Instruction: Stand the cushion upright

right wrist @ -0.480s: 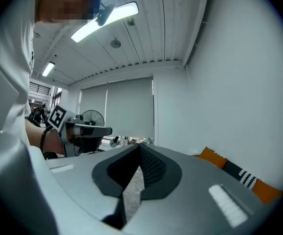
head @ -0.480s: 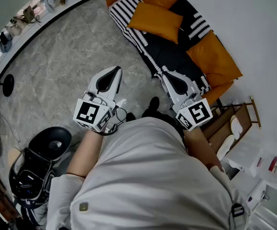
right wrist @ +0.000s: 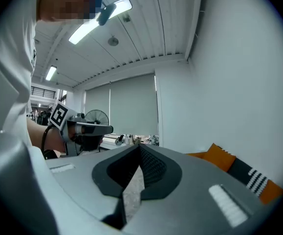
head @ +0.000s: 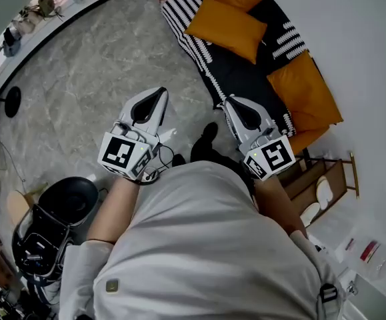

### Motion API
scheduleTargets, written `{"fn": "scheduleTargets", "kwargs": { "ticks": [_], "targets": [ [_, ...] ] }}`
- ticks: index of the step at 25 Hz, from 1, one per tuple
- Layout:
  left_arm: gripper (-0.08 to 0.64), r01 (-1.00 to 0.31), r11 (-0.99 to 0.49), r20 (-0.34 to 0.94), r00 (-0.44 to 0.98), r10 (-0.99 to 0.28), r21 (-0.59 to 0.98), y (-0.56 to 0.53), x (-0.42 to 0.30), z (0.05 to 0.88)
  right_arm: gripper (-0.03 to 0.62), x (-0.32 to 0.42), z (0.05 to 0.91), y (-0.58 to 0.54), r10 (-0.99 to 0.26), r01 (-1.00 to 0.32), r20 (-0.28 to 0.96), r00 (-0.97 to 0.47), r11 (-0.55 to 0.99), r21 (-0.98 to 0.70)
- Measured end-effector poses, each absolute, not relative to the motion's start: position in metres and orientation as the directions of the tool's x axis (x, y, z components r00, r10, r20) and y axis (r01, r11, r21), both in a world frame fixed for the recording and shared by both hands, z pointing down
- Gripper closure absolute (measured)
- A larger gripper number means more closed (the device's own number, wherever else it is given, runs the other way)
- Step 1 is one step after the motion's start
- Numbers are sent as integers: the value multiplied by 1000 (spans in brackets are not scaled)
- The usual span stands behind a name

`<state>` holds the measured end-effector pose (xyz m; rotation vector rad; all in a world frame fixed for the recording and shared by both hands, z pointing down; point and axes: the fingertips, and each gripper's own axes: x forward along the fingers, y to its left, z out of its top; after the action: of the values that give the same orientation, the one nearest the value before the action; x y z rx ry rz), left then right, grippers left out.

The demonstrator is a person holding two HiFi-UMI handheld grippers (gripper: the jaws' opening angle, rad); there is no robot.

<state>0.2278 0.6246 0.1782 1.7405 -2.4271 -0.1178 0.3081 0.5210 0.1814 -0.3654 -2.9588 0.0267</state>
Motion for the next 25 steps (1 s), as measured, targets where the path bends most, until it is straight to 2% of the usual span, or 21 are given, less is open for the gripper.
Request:
{"fn": "scheduleTargets", "kwargs": {
  "ticks": [6, 17, 25],
  "targets": [
    [557, -932, 334, 102, -322, -941, 139, 547, 233, 188, 581, 303, 192, 448, 289, 285, 156, -945, 957, -45],
    [557, -933, 337, 153, -317, -936, 128, 410, 183, 194, 581, 260, 199, 309, 317, 308, 184, -930, 948, -79],
    [557, -945, 303, 172, -281, -944, 121, 364, 146, 198, 581, 226, 195, 265, 256, 248, 152, -955, 966, -71]
  ]
}}
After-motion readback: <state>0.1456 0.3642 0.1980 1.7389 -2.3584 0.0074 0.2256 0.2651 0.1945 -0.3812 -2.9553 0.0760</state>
